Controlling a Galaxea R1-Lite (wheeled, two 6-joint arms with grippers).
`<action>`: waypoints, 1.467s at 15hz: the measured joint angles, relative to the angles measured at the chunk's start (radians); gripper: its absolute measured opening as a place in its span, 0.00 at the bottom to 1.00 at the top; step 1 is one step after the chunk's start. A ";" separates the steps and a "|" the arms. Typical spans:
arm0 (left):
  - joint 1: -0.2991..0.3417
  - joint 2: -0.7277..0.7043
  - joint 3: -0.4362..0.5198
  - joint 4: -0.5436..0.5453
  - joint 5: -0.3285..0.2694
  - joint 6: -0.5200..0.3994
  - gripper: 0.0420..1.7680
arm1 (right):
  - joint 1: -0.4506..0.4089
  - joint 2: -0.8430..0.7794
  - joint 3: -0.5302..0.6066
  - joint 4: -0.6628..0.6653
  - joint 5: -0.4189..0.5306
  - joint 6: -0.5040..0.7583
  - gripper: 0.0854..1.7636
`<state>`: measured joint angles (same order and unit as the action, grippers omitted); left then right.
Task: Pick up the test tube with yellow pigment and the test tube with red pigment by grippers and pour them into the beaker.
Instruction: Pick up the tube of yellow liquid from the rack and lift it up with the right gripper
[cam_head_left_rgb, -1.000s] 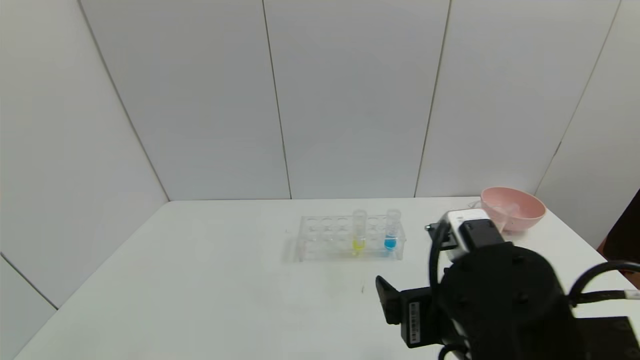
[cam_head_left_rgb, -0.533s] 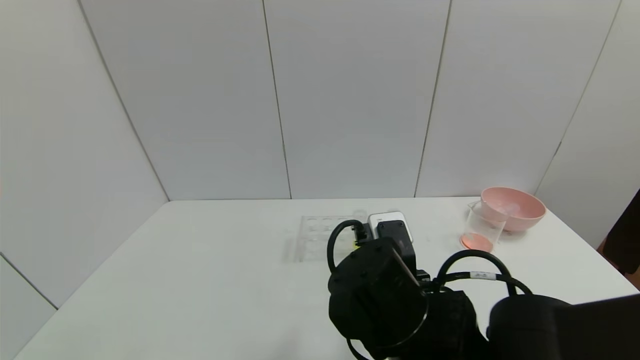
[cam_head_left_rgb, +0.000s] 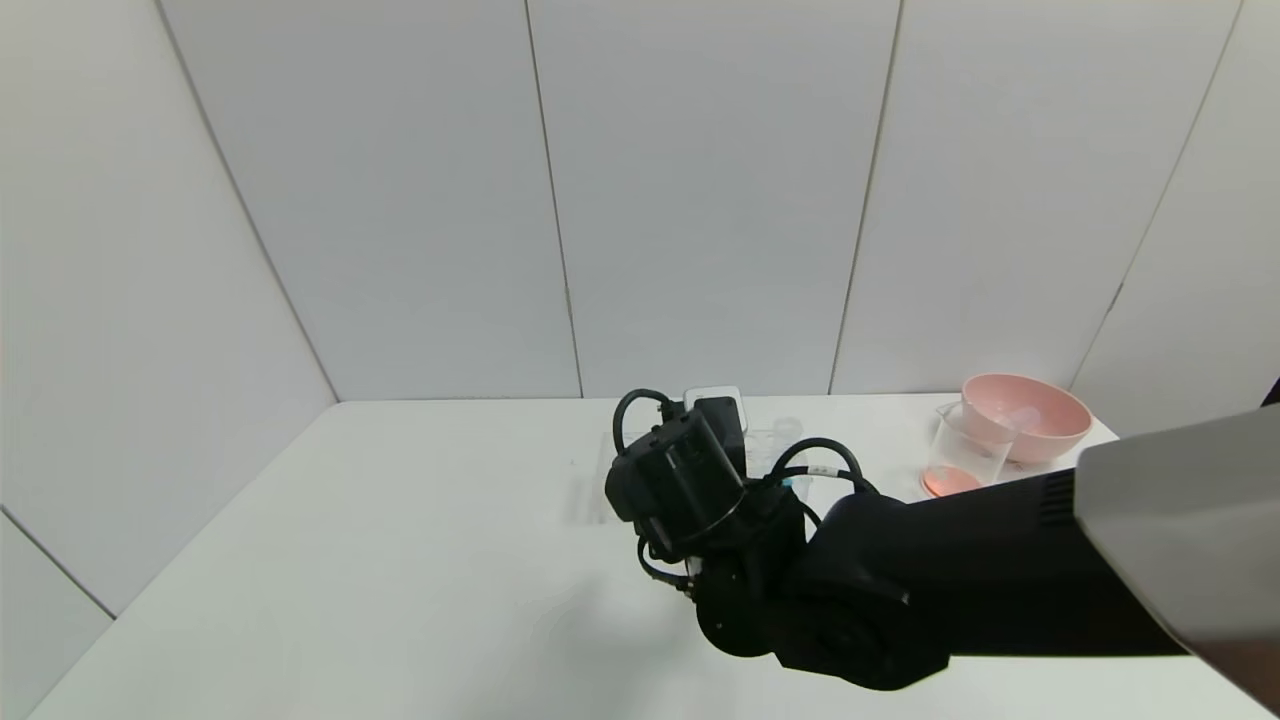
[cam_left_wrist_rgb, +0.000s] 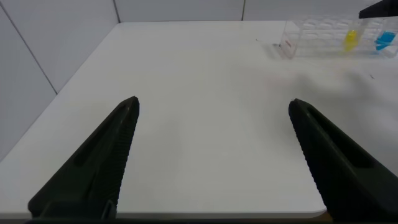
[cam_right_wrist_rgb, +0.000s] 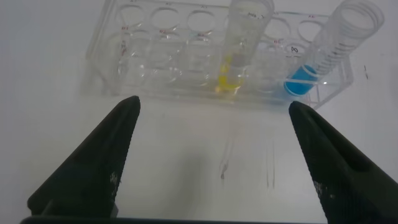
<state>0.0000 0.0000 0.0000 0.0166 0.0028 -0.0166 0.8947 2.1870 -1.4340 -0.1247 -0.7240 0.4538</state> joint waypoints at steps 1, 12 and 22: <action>0.000 0.000 0.000 0.000 0.000 0.000 0.97 | -0.020 0.026 -0.036 0.000 0.004 -0.010 0.97; 0.000 0.000 0.000 0.000 0.000 0.000 0.97 | -0.191 0.166 -0.211 -0.004 0.179 -0.089 0.97; 0.000 0.000 0.000 0.000 0.000 0.000 0.97 | -0.222 0.198 -0.259 -0.003 0.217 -0.122 0.97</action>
<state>0.0000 0.0000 0.0000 0.0170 0.0023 -0.0166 0.6730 2.3847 -1.6928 -0.1279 -0.5068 0.3315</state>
